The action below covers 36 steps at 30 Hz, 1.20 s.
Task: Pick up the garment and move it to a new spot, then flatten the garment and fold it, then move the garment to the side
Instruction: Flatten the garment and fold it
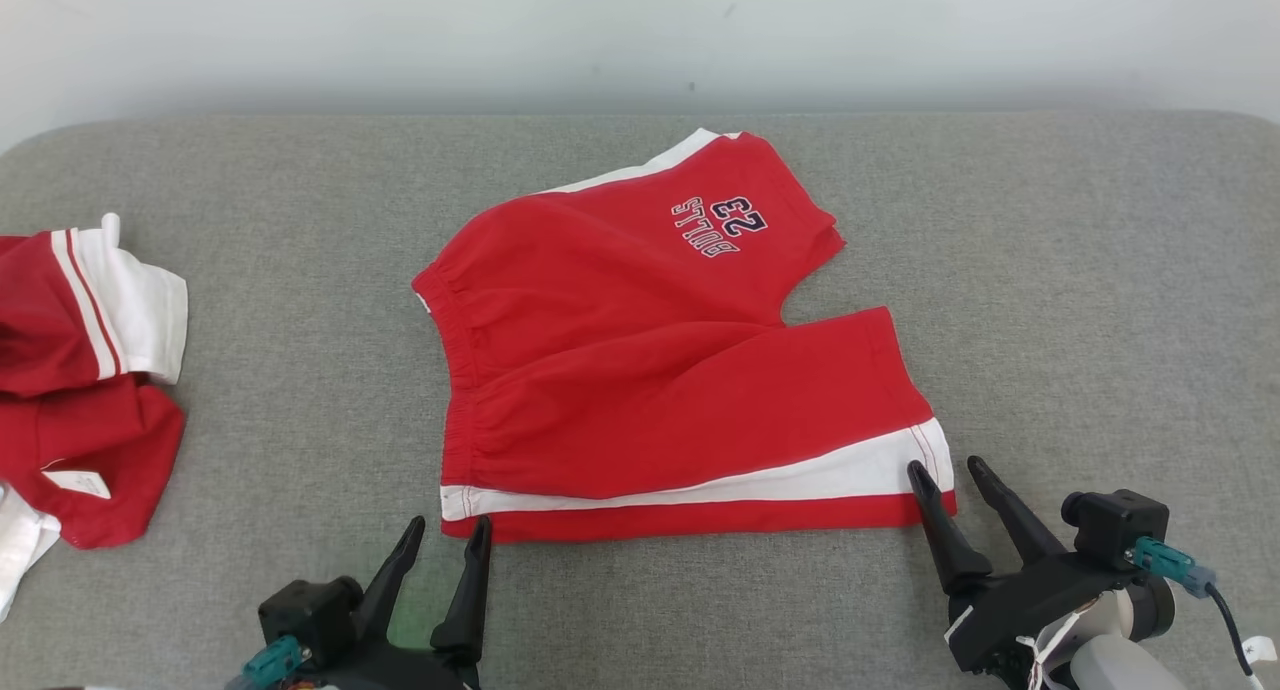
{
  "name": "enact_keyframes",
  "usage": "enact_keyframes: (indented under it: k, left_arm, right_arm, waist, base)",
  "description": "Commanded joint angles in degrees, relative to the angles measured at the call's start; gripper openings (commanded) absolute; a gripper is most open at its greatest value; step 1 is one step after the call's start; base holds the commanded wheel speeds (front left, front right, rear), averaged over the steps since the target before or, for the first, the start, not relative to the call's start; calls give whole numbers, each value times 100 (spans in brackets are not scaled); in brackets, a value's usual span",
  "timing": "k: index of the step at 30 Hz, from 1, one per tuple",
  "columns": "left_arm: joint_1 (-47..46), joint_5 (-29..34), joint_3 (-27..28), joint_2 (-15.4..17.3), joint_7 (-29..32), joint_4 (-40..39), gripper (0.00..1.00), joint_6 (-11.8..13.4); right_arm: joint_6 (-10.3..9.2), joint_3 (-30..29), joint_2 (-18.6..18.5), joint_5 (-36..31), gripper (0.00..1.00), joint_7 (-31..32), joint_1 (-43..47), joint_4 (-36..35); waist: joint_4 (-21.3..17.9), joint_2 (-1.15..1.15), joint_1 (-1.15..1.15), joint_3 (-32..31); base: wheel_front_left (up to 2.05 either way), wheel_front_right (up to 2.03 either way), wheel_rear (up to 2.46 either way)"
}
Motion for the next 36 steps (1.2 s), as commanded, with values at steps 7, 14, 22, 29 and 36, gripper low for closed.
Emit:
enact_keyframes:
  k: [7,14,22,29,36]
  left_arm:
    - [-484,148,-259,9,-20,500,21,-29]
    - [-397,345,-144,-72,-20,282,0,-29]
    - [126,415,-64,-70,-20,-363,0,-31]
    - [-284,419,-142,108,13,-901,0,-32]
    - [-2164,-314,-397,645,802,-1201,0,-31]
  right_arm:
    - [-11,24,72,-295,0,75,-145,226]
    - [-11,-194,43,-681,0,-120,98,-30]
    - [-11,-576,164,-668,0,-171,744,-914]
    - [-11,-824,132,-458,0,133,619,-1657]
    - [-11,-937,-193,24,0,824,-847,-1909]
  waist:
    - [73,0,0,-14]
    - [100,0,0,-81]
    - [131,0,0,-199]
    - [163,0,0,-107]
    - [123,0,0,318]
  base:
    - [0,0,0]
    - [0,0,0]
    - [0,0,0]
    - [0,0,0]
    - [0,0,0]
